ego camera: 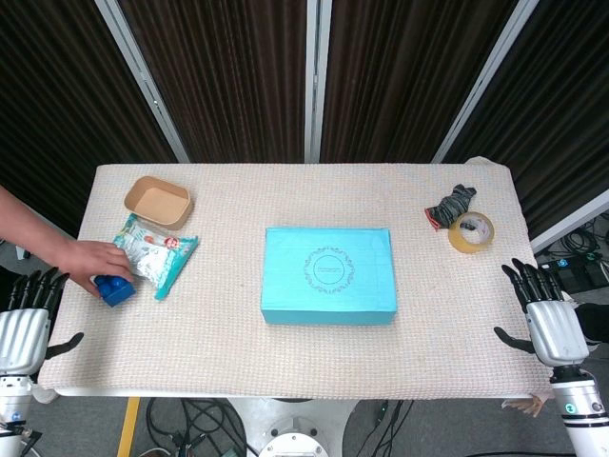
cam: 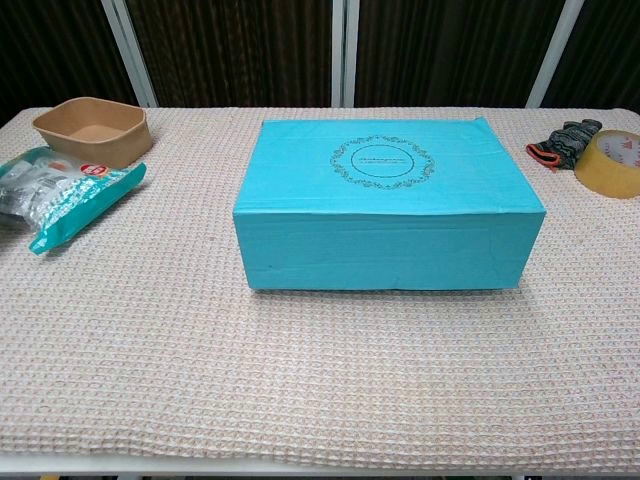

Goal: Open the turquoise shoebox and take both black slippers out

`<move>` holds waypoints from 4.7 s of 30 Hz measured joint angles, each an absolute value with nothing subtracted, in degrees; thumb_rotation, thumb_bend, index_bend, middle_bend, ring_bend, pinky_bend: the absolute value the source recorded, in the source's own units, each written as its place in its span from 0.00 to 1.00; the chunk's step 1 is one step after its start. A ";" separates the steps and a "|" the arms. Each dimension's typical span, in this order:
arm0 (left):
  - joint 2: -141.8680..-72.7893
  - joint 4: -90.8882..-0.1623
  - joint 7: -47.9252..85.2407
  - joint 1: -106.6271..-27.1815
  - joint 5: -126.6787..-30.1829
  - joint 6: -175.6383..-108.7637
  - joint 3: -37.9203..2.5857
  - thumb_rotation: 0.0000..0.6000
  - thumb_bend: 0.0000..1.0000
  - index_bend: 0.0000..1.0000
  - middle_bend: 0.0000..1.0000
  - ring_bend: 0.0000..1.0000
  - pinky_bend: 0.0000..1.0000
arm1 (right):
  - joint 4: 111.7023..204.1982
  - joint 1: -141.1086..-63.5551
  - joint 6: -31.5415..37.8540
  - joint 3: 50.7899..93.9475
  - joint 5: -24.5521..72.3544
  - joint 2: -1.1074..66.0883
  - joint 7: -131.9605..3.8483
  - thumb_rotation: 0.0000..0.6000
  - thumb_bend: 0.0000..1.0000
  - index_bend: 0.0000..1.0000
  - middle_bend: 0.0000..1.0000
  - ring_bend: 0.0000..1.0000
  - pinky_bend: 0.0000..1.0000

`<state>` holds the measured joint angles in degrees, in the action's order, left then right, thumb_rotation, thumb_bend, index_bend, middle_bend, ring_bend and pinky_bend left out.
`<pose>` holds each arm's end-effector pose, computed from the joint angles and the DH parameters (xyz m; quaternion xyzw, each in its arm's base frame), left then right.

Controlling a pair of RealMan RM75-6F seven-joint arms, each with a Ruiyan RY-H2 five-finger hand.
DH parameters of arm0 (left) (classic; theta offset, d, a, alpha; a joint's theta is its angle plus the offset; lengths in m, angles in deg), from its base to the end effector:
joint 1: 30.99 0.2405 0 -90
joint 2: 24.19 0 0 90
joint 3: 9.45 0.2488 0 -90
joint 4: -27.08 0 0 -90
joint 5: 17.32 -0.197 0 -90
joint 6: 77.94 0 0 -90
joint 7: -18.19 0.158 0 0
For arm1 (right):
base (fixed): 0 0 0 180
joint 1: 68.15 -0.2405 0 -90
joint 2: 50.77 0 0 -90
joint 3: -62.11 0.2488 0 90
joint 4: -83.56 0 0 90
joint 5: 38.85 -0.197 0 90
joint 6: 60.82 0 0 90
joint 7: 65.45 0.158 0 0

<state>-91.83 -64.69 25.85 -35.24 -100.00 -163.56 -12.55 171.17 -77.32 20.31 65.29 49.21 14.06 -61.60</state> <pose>-0.3058 0.1905 0.1546 -0.5887 -0.3769 -0.3540 0.6213 -0.2975 -0.2182 0.1607 0.6286 -0.3750 0.3959 0.5545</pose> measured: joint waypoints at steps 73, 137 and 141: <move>-89.86 -67.31 25.63 -35.50 -100.08 -161.61 -11.63 1.00 0.11 0.10 0.04 0.00 0.03 | 119.45 -106.43 20.22 59.76 65.88 51.22 -44.85 1.00 0.54 0.26 0.27 0.15 0.17; -87.76 -68.91 25.32 -38.15 -102.58 -160.22 -11.68 1.00 0.11 0.10 0.04 0.00 0.03 | 163.13 -104.22 5.08 73.08 49.78 28.18 -28.17 1.00 0.20 0.23 0.22 0.11 0.14; -88.23 -68.19 24.47 -37.68 -102.47 -160.61 -11.38 1.00 0.11 0.10 0.04 0.00 0.03 | 166.52 -107.22 1.28 70.29 54.50 26.54 -35.58 1.00 0.12 0.23 0.24 0.13 0.17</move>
<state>-88.23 -68.19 24.47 -37.68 -102.47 -160.61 -11.38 166.52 -107.22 1.28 70.29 54.50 26.54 -35.58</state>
